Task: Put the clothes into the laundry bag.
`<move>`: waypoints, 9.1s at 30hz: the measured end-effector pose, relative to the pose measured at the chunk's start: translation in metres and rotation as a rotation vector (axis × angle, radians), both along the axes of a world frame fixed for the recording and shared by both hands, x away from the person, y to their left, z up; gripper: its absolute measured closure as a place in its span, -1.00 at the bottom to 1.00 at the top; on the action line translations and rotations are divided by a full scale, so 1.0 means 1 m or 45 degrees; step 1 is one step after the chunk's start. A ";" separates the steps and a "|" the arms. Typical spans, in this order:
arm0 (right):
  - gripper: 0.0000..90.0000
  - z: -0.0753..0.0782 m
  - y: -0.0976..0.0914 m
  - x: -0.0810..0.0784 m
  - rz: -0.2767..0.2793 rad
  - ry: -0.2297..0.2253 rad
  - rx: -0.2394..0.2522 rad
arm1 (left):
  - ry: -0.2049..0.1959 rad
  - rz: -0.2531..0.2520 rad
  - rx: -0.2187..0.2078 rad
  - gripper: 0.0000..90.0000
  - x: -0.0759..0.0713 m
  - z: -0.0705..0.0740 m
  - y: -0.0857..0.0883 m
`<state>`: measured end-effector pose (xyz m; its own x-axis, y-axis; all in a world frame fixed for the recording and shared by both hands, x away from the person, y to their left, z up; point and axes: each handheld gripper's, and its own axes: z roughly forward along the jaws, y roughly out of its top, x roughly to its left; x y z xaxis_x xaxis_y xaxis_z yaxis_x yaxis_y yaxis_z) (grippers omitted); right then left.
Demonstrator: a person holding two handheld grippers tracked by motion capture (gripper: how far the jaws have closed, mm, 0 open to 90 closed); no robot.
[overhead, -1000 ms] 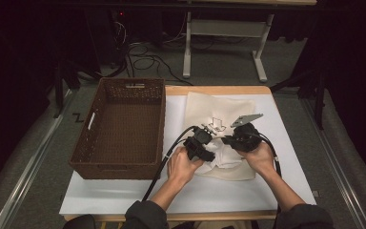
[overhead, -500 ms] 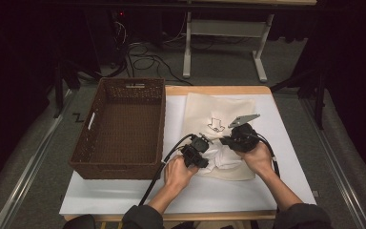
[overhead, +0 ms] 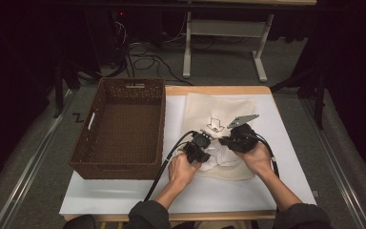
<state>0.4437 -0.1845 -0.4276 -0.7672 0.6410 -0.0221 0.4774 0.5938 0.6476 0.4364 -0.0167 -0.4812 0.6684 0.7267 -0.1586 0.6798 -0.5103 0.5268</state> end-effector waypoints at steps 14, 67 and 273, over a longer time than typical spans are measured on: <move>0.95 0.001 -0.001 -0.002 0.020 -0.005 0.005 | -0.066 0.053 -0.041 0.90 0.018 0.007 -0.014; 0.95 -0.002 -0.004 -0.001 0.003 0.020 0.012 | -0.111 0.103 -0.020 0.93 0.034 -0.003 -0.023; 0.96 -0.023 -0.023 0.008 -0.075 0.111 0.036 | -0.257 0.165 0.082 0.69 0.049 -0.019 -0.051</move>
<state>0.4516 -0.2071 -0.4508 -0.7264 0.6845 0.0617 0.5662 0.5450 0.6184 0.4853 -0.0680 -0.4999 0.5822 0.8129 0.0181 0.6262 -0.4625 0.6277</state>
